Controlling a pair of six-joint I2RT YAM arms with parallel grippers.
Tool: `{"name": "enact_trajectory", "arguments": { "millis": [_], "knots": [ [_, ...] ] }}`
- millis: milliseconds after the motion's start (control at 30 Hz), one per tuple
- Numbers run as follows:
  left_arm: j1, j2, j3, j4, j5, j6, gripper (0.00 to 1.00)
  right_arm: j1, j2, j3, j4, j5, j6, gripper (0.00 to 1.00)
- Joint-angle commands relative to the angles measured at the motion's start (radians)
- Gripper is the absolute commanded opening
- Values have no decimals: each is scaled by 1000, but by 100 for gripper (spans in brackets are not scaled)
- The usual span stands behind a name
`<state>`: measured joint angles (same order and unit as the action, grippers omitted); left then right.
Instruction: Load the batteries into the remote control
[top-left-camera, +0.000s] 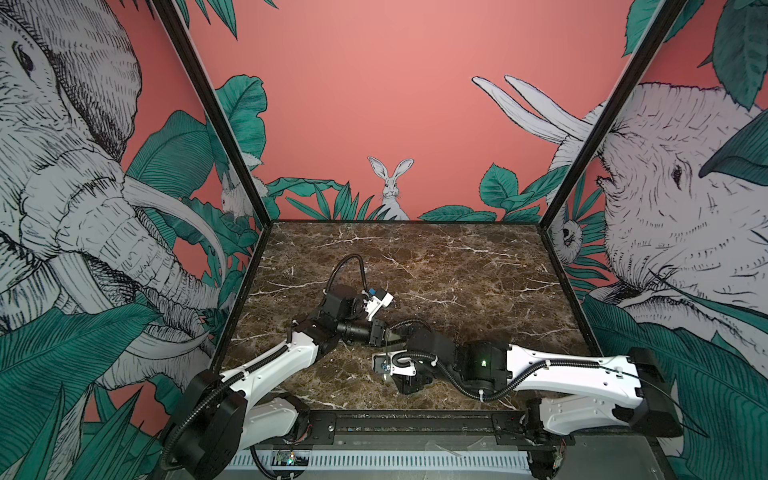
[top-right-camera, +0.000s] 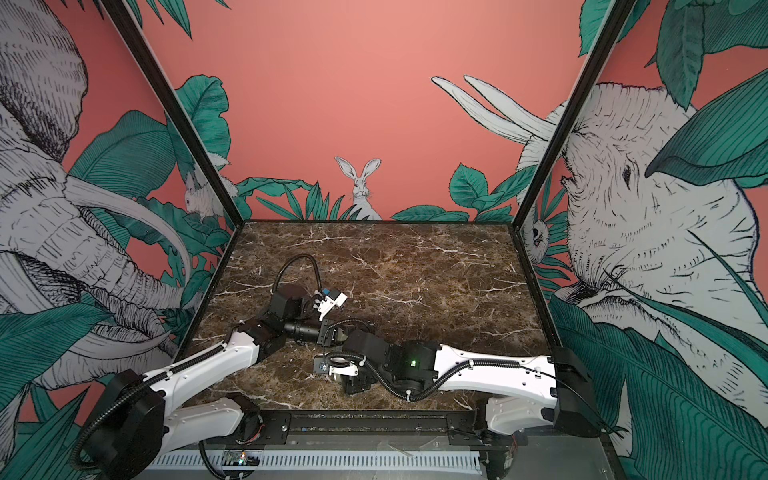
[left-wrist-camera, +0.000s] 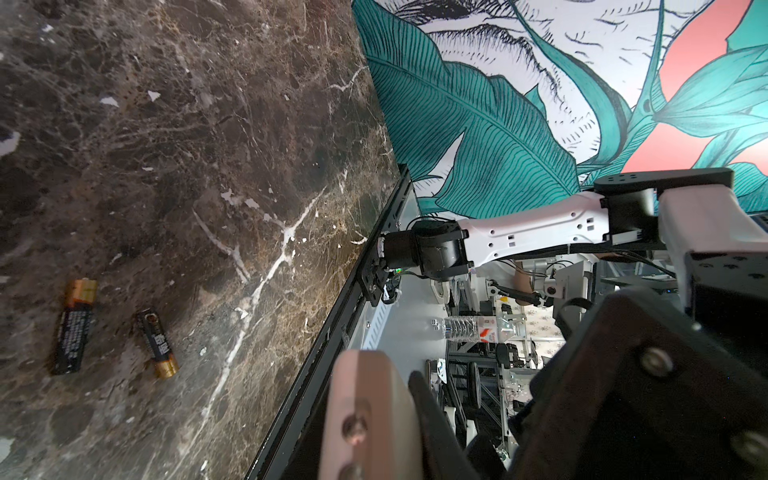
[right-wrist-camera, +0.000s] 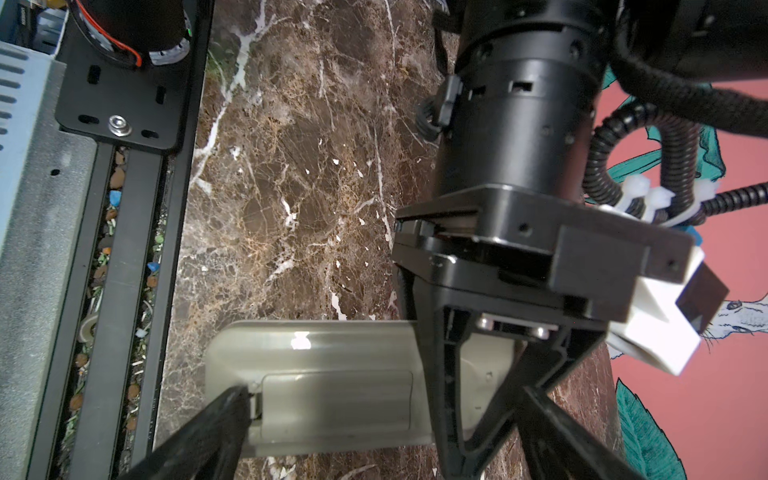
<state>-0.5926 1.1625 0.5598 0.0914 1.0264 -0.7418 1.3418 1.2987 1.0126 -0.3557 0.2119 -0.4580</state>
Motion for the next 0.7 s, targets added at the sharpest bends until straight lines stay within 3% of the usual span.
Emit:
{"name": "enact_trajectory", "arguments": {
  "millis": [0,667],
  "knots": [
    [-13,-28,-14,10,98,-47,0,-17,-8,14,35,142,-17,99],
    [-13,-14,-4,14,93,-54,0,-18,-60,4,78,130,-24,99]
  ]
}}
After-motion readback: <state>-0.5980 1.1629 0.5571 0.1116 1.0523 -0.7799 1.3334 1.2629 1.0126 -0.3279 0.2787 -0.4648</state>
